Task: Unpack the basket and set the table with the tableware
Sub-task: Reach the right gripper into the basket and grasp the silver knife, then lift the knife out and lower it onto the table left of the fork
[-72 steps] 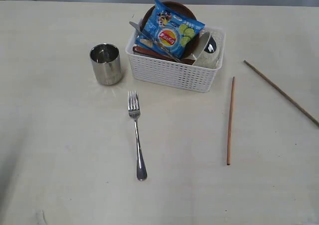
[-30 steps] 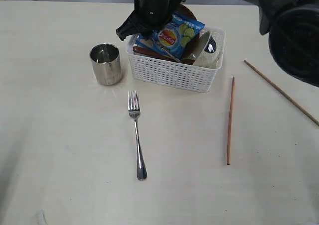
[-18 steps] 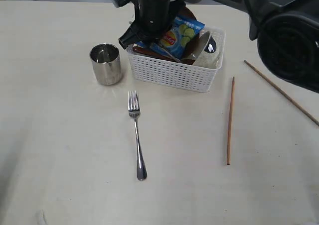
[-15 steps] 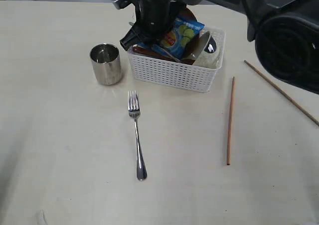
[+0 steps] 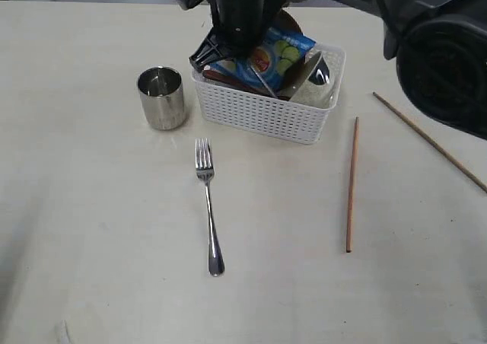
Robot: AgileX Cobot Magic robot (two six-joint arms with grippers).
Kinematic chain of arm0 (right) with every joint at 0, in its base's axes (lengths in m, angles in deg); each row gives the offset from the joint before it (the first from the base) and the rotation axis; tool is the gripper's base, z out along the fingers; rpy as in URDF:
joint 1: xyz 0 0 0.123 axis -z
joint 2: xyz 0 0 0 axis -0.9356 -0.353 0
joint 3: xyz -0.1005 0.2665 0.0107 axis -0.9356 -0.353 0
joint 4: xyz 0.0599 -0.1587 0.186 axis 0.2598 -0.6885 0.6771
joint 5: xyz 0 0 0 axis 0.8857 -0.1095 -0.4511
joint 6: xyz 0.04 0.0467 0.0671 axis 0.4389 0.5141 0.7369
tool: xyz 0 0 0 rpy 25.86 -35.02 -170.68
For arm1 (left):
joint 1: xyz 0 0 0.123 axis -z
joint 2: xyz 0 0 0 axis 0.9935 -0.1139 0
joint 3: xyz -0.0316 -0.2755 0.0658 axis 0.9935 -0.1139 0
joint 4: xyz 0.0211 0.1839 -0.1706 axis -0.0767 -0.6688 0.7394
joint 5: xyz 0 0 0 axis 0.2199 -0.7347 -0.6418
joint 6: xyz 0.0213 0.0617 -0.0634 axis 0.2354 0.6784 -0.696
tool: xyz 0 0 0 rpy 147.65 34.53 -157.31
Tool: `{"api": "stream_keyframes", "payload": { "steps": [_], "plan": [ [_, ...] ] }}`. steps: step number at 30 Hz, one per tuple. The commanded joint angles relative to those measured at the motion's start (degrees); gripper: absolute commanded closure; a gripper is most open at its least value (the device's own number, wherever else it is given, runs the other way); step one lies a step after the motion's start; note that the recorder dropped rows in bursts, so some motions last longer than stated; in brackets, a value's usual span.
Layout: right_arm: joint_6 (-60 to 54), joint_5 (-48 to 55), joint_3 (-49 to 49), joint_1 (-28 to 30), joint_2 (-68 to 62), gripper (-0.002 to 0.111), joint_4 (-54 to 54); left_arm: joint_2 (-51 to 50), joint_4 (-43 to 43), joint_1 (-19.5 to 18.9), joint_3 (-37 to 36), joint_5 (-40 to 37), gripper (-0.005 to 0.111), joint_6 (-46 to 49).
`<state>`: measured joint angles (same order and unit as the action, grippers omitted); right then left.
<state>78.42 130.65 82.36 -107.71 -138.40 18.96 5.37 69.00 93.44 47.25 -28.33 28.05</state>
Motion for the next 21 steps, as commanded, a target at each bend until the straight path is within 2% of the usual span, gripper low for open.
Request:
{"api": "stream_keyframes", "payload": {
  "steps": [1,12,21],
  "plan": [
    [0.4,0.4,0.1,0.0,3.3,0.109,0.7,0.2,0.5,-0.1,-0.1,0.4,0.107,0.0],
    [0.4,0.2,0.1,0.0,10.9,0.109,4.9,0.2,0.5,-0.1,-0.1,0.4,0.107,0.0],
    [0.8,1.7,0.1,0.0,18.3,0.109,18.2,0.2,0.5,-0.1,-0.1,0.4,0.107,0.0]
  ]
}}
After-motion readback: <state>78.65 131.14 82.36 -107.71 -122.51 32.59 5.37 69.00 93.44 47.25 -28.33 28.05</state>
